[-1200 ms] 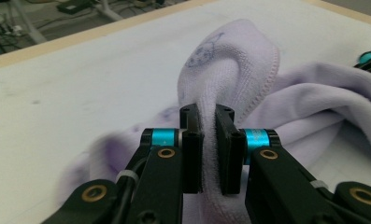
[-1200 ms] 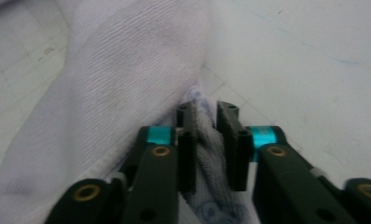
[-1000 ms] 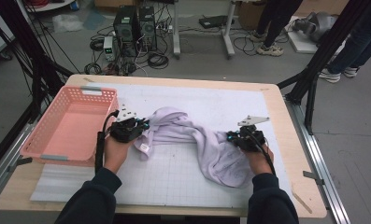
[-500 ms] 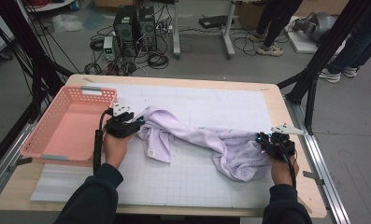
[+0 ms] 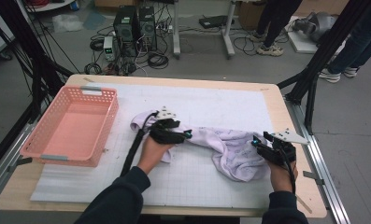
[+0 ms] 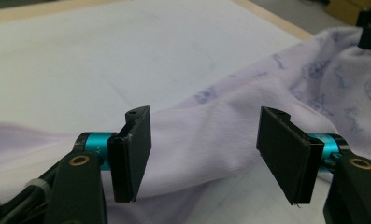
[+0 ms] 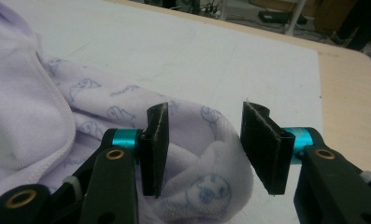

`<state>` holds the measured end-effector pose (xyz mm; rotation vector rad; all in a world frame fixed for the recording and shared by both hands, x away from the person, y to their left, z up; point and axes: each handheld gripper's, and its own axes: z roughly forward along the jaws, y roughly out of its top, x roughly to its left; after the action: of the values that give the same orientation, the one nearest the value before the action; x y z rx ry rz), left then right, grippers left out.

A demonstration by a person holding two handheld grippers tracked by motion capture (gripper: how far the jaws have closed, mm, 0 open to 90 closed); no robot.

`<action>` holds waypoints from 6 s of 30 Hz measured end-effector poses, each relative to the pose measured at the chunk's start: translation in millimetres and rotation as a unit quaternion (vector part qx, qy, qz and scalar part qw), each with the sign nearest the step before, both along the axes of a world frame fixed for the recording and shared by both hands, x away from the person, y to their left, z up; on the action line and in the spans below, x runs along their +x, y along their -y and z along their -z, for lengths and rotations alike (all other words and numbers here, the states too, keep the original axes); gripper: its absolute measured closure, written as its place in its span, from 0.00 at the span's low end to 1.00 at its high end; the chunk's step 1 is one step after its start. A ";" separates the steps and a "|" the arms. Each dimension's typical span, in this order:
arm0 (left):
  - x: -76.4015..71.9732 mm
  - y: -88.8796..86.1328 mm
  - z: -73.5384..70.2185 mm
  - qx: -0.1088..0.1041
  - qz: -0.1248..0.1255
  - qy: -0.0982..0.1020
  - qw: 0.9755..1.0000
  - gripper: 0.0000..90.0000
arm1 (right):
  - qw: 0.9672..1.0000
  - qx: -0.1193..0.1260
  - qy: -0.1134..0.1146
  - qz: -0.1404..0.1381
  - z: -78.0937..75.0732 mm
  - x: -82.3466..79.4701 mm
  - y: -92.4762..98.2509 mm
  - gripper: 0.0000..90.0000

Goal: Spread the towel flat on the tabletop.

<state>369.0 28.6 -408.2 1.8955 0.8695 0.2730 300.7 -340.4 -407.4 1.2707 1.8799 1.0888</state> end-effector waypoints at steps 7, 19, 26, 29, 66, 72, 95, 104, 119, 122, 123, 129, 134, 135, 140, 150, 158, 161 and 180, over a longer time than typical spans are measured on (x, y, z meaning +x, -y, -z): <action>3.2 55.7 22.7 0.093 0.040 0.003 0.995 0.47 | 1.000 0.003 -0.006 0.000 2.7 0.2 2.6 0.54; -10.4 0.0 3.1 0.077 0.050 0.033 0.995 0.91 | 1.000 0.007 -0.012 -0.004 4.8 0.6 2.0 0.54; -21.2 -85.0 -0.1 0.046 -0.012 0.016 0.999 0.91 | 1.000 0.012 -0.003 -0.011 -1.8 -1.0 -5.9 0.54; -23.2 -114.5 6.9 0.047 -0.047 0.011 0.998 0.91 | 1.000 0.018 0.001 -0.011 -3.7 -0.9 -8.0 0.54; -10.7 -135.4 16.8 0.020 -0.165 0.011 0.986 0.62 | 0.985 -0.013 -0.085 -0.151 -4.7 5.0 -44.8 0.63; -12.5 -135.6 15.5 0.012 -0.159 0.009 0.987 0.59 | 0.982 -0.060 -0.140 -0.115 26.4 49.8 -78.4 0.69; -25.1 -105.9 8.5 0.002 -0.111 0.014 0.994 0.47 | 0.988 -0.094 -0.067 0.103 10.7 27.7 -1.3 0.70; -30.3 -107.1 4.2 0.002 -0.102 0.020 0.995 0.48 | 0.997 -0.036 -0.023 -0.057 -4.1 56.6 -51.8 0.50; -27.2 -113.2 3.0 0.004 -0.108 0.015 0.994 0.47 | 0.963 -0.051 -0.150 -0.219 23.6 70.8 -102.6 0.94; -25.8 -111.4 1.0 0.004 -0.106 0.015 0.994 0.47 | 0.953 -0.056 -0.152 -0.257 19.8 35.0 -88.2 0.94; -25.1 -110.5 0.2 0.004 -0.105 0.013 0.994 0.47 | 0.953 -0.056 -0.152 -0.257 19.8 35.0 -88.2 0.94; -18.5 -101.4 -5.9 -0.005 -0.106 0.017 0.994 0.46 | 0.937 -0.061 -0.167 -0.300 16.1 -15.4 -62.0 0.94; -15.8 -99.5 -1.2 0.004 -0.102 0.005 0.995 0.45 | 0.952 -0.004 -0.116 -0.282 -2.7 -9.4 -56.8 0.72; -15.8 -99.5 -0.7 0.004 -0.102 0.005 0.995 0.45 | 0.952 -0.004 -0.116 -0.282 -2.7 -9.4 -56.8 0.72; -15.7 -104.5 -2.0 0.007 -0.106 0.010 0.994 0.45 | 0.969 0.005 -0.069 -0.236 -17.5 22.8 -69.6 0.69; -15.8 -109.8 -2.6 0.007 -0.106 0.009 0.994 0.45 | 0.944 -0.079 -0.150 -0.283 21.9 89.7 -145.0 0.67; -16.3 -110.2 -2.7 0.006 -0.105 0.008 0.994 0.45 | 0.960 -0.121 -0.119 -0.223 2.0 72.5 -117.5 0.95; -16.4 -109.2 -2.9 0.007 -0.105 0.009 0.994 0.45 | 0.974 -0.137 -0.084 -0.161 -9.8 62.9 -98.4 0.95; 27.3 -20.7 -22.5 0.016 -0.023 -0.004 1.000 0.45 | 0.996 -0.032 -0.034 -0.080 -2.3 16.5 -29.6 0.68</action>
<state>396.3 49.3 -385.7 1.9096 0.9209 0.3090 317.2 -310.8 -405.0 1.1497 2.0797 1.0679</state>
